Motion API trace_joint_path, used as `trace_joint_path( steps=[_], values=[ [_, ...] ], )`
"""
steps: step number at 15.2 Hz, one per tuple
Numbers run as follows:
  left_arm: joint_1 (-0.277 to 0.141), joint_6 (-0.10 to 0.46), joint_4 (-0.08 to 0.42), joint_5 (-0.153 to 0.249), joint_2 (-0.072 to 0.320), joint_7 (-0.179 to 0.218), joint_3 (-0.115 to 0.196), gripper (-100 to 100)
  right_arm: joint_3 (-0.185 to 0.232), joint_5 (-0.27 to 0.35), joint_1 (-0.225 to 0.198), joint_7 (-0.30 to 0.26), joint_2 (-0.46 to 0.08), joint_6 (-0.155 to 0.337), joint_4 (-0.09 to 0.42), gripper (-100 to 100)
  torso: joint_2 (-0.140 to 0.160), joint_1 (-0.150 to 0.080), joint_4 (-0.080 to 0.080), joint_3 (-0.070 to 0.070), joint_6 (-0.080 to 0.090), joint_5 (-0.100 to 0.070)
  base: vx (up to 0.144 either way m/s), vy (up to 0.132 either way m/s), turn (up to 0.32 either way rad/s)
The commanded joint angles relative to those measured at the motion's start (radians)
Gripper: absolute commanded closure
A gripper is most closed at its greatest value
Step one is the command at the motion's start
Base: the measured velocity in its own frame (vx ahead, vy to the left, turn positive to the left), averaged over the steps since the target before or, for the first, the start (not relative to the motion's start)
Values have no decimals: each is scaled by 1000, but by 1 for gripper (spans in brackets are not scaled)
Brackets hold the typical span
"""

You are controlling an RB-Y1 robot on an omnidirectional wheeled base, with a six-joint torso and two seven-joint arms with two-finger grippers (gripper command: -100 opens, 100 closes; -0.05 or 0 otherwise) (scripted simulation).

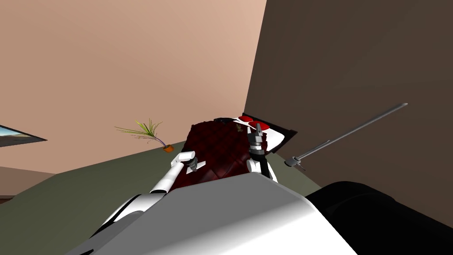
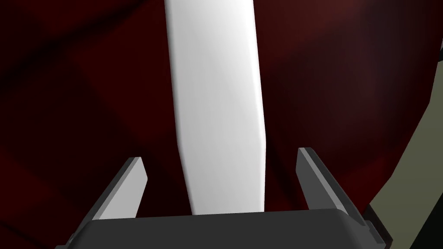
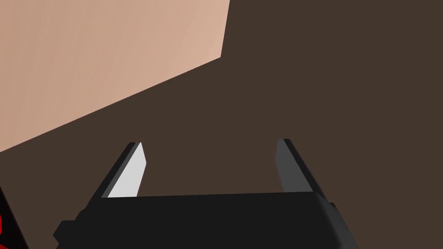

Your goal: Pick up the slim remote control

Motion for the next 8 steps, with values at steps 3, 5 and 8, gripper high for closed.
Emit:
trace_joint_path(
  steps=[3,5,8],
  values=[
    [8,-49,37,-13,-17,-12,3,-100,0,0,0,0,0,0,0,0,3,1,1,2,0,0,15,6,-10],
    [12,-73,56,-20,-25,-17,5,-100,0,0,0,0,0,0,0,0,5,1,1,3,0,0,-2,8,-6],
    [13,-60,42,-17,-21,-14,4,100,0,0,0,0,0,0,0,0,6,1,1,4,0,0,0,0,0]
  ],
)
